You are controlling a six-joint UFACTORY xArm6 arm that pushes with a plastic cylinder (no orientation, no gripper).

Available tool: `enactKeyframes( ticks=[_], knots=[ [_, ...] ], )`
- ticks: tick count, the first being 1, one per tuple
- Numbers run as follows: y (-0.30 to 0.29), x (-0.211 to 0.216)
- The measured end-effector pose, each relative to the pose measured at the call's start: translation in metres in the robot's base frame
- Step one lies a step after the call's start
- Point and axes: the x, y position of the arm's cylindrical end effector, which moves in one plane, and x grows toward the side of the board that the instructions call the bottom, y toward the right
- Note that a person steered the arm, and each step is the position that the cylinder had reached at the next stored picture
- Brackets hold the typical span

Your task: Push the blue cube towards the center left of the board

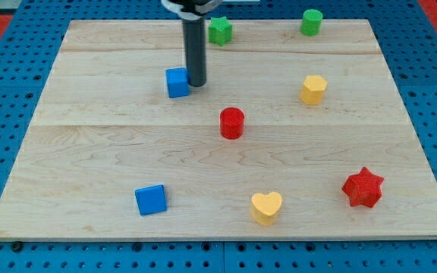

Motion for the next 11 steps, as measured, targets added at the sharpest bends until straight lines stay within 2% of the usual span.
enactKeyframes(
  ticks=[2, 5, 7, 11],
  knots=[
    [-0.067, 0.0],
    [-0.075, -0.023],
    [-0.075, 0.0],
    [-0.126, 0.001]
  ],
)
